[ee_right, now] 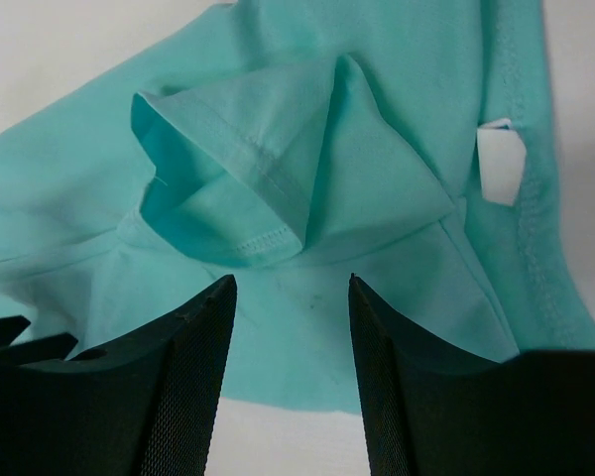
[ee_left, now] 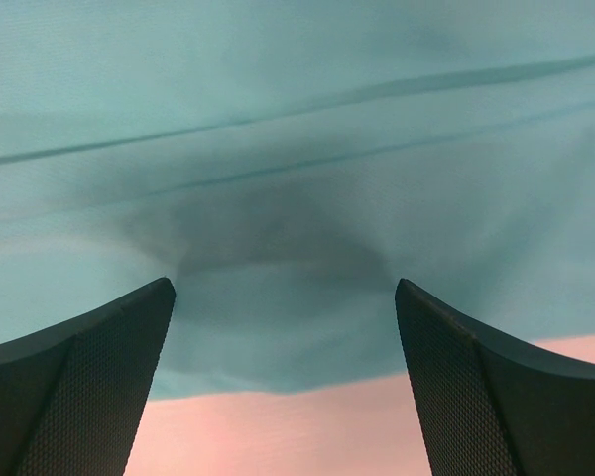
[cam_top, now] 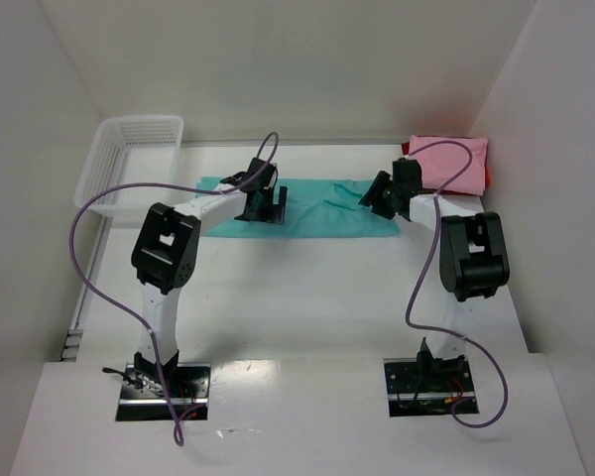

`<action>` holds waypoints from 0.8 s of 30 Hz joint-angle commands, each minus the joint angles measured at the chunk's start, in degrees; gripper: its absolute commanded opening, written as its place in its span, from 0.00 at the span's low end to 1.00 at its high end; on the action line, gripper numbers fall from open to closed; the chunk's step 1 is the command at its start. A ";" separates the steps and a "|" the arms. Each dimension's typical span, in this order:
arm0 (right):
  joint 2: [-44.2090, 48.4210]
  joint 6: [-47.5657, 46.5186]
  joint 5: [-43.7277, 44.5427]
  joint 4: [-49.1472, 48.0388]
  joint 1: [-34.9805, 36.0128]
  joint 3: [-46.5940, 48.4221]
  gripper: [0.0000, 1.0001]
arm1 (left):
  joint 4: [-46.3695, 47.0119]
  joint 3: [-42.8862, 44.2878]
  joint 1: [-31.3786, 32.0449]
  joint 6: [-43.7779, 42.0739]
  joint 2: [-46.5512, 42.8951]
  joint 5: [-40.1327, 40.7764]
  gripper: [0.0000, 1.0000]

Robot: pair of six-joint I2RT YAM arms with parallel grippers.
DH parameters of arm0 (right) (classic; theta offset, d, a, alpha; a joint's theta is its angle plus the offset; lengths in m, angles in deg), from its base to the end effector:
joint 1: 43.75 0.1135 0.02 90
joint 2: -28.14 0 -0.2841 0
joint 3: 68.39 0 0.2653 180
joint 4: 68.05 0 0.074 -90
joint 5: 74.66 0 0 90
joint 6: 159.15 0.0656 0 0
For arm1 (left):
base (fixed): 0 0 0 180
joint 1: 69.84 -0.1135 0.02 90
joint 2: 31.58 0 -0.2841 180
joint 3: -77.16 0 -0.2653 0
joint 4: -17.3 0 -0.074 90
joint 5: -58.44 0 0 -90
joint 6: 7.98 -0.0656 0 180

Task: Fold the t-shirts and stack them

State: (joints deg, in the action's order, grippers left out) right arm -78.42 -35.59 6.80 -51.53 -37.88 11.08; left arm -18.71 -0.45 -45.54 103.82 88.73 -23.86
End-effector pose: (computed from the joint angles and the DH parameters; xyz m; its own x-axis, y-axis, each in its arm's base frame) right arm 0.4344 0.0545 0.1692 -0.6868 0.4790 -0.5467 0.2059 0.8496 0.4856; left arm 0.4572 -0.1968 0.1648 -0.8087 -0.0386 -0.5869 0.0383 0.9923 -0.1181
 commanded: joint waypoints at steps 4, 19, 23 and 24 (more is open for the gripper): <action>-3.38 -0.17 -1.56 -3.97 0.37 4.43 0.55 | 2.70 -0.78 4.65 2.27 -6.05 0.73 1.00; -7.49 -0.69 -3.40 -4.68 0.37 8.10 0.45 | 12.49 -0.06 11.62 3.30 -1.09 -0.14 1.00; -8.22 -0.69 -3.40 -5.08 0.37 9.30 0.42 | 14.67 1.21 11.74 3.42 0.29 -0.67 1.00; -8.69 -0.69 -3.40 -5.21 0.37 9.44 0.41 | 14.67 2.11 12.14 3.42 1.19 -0.67 1.00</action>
State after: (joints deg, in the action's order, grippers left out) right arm -86.17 -35.68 3.70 -52.97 -37.88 17.59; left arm -7.75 -1.86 -33.54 106.36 88.45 -24.01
